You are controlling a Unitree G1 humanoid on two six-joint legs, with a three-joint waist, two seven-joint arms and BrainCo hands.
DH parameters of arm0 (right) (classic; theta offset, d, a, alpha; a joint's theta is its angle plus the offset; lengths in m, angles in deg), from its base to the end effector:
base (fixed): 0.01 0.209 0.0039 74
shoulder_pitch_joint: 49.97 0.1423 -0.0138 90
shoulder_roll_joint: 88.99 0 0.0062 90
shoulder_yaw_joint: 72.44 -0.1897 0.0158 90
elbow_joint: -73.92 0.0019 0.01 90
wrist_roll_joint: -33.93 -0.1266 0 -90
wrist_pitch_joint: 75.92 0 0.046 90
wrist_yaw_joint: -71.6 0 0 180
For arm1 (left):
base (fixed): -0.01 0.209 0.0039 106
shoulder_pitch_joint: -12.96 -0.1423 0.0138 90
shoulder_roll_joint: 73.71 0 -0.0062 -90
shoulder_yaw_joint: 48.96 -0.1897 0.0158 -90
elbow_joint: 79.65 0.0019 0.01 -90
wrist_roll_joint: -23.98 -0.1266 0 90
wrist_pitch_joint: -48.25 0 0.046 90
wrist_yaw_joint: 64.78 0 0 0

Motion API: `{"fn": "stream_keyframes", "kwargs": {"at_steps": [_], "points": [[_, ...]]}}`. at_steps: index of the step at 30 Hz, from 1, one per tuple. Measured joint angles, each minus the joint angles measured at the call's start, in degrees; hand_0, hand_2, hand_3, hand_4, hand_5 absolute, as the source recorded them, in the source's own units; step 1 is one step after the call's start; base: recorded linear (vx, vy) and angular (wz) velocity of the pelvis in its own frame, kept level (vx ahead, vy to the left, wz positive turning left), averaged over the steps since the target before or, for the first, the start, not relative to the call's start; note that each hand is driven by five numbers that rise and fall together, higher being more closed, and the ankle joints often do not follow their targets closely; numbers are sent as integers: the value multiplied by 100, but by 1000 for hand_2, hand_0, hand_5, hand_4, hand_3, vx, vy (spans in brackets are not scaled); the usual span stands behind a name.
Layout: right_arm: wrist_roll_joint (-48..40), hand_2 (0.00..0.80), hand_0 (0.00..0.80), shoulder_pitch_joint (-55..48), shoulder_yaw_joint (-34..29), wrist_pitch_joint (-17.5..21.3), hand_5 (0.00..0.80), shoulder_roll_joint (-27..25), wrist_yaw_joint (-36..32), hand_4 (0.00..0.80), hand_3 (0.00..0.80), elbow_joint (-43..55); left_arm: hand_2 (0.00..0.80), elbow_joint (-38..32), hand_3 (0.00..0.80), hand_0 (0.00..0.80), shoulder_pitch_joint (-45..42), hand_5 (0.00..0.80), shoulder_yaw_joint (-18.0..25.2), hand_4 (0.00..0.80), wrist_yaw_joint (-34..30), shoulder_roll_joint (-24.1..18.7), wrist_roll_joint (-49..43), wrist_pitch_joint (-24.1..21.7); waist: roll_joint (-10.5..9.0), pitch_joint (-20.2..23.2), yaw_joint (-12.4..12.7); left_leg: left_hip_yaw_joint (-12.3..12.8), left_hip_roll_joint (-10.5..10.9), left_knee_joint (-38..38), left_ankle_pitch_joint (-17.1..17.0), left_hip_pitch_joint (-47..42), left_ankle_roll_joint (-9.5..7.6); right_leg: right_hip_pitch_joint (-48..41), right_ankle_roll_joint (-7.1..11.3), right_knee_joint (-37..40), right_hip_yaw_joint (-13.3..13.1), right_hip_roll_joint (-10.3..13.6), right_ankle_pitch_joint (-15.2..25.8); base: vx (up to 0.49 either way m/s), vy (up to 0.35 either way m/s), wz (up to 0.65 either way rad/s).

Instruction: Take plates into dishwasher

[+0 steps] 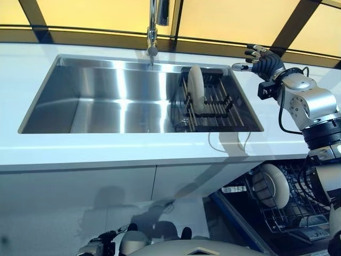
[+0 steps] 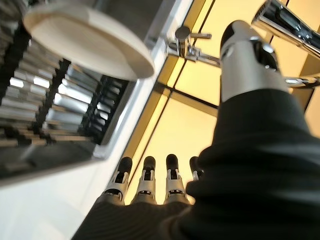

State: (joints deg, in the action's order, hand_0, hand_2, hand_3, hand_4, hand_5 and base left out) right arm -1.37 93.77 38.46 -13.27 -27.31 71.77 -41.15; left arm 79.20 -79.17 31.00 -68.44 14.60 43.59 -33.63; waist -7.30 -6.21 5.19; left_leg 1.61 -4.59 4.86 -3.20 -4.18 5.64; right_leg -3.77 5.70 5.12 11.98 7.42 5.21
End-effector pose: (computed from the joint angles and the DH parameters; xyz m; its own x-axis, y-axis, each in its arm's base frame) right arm 0.3242 -0.2331 0.2147 0.9922 0.0489 -0.1148 -0.0806 0.9534 -0.2906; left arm 0.0520 0.2445 -0.1078 0.1940 0.1516 -0.9692 -0.1350 0.9827 0.1267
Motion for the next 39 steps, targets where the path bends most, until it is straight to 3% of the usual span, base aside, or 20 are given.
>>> {"fn": "stream_keyframes", "kwargs": {"at_steps": [11,24,39], "points": [[-144,0,0,223,245,-337,0,370,162,0,0,-67,0,-74,0,0,57,0,0,0,79,11,138,-14,-80,-184,197,-36,4,-2,-7,9,7,-16,-16,-17,42,1,-6,3,1,1],[-141,0,0,600,480,-400,0,747,154,0,0,-623,0,-223,0,0,67,0,-5,0,132,-16,142,7,-141,-289,227,-126,1,-2,-6,12,11,-64,-14,-11,132,0,-28,-5,0,2],[-138,0,0,692,546,-463,0,778,152,0,0,-811,0,-307,0,0,61,0,-110,0,205,-89,175,-4,-188,-362,370,-191,1,-6,-10,87,17,-60,-13,-11,208,1,-50,-12,-3,1]]}}
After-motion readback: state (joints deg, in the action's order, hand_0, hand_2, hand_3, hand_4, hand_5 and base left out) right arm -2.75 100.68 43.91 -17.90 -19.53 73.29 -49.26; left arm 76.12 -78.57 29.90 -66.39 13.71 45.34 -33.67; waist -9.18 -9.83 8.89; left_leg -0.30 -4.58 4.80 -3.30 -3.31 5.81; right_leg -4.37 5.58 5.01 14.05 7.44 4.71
